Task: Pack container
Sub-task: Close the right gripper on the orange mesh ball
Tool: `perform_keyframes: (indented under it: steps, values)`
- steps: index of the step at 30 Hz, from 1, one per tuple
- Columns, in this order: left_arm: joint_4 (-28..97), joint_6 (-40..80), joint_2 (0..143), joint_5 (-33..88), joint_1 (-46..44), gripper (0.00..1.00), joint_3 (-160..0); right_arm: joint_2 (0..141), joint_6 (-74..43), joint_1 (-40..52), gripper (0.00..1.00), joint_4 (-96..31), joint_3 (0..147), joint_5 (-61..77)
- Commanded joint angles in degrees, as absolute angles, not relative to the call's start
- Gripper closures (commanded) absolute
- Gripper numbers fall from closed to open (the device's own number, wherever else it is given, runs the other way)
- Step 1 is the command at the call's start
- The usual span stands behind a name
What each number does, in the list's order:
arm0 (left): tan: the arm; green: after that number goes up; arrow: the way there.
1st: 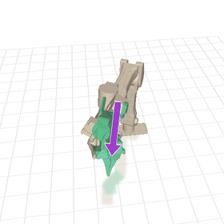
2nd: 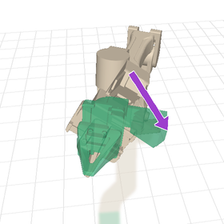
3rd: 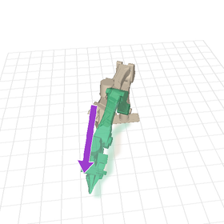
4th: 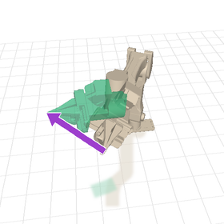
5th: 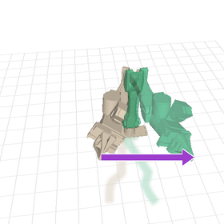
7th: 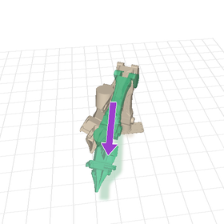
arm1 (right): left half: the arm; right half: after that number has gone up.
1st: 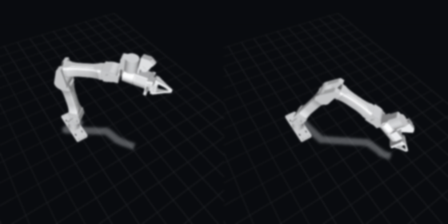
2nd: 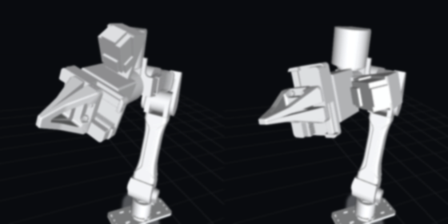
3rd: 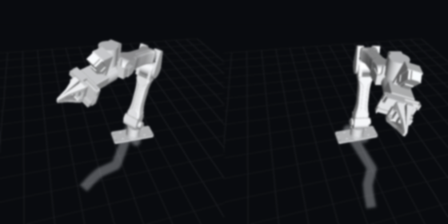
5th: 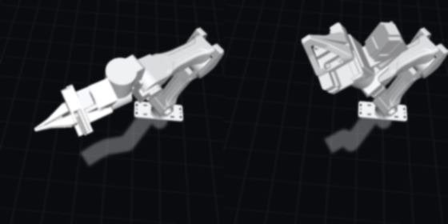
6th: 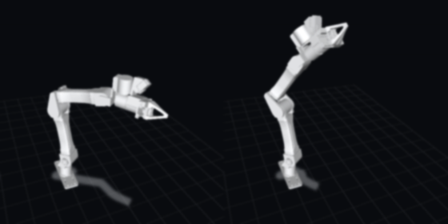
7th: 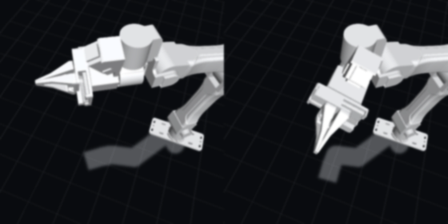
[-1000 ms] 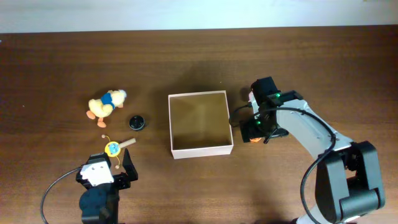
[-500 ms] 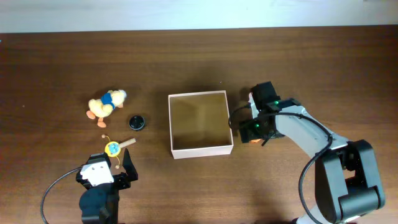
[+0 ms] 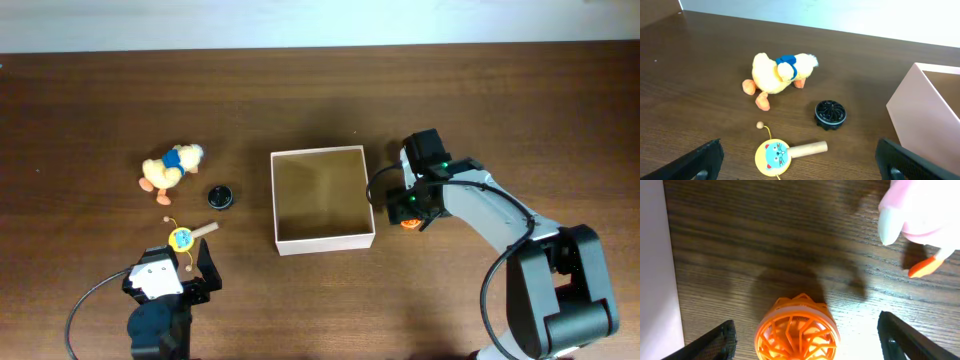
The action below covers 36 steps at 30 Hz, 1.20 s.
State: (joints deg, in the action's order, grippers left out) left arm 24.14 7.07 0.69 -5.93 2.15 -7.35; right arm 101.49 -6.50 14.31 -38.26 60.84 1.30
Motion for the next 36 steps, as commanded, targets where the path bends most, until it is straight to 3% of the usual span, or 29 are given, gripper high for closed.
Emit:
perform_keyframes:
  steps: [1, 8, 12, 15, 18, 26, 36]
  values:
    - [24.0, 6.3, 0.3, -5.3, 2.0, 0.01, -7.1, 101.8, -8.0, 14.6, 0.21, -37.6, 59.5, 0.8]
    - [24.0, 6.3, 0.3, -5.3, 2.0, 0.01, -7.0, 101.8, -8.0, 14.6, 0.21, -35.9, 57.4, 0.8]
    - [24.0, 6.3, 0.3, -5.3, 2.0, 0.01, -7.1, 101.8, -8.5, 14.6, 0.35, -35.5, 57.2, 0.8]
    - [24.0, 6.3, 0.3, -5.3, 2.0, 0.01, -7.1, 101.8, -9.1, 14.6, 0.53, -35.0, 57.2, 0.8]
    - [24.0, 6.3, 0.3, -5.3, 2.0, 0.01, -7.1, 101.8, -9.5, 14.6, 0.60, -34.8, 57.2, 0.8]
    - [24.0, 6.3, 0.3, -5.3, 2.0, 0.01, -7.1, 101.7, -9.5, 14.6, 0.69, -35.0, 57.5, 0.8]
    - [24.0, 6.3, 0.3, -5.3, 2.0, 0.01, -7.1, 101.7, -9.0, 14.6, 0.69, -43.4, 68.7, -1.3]
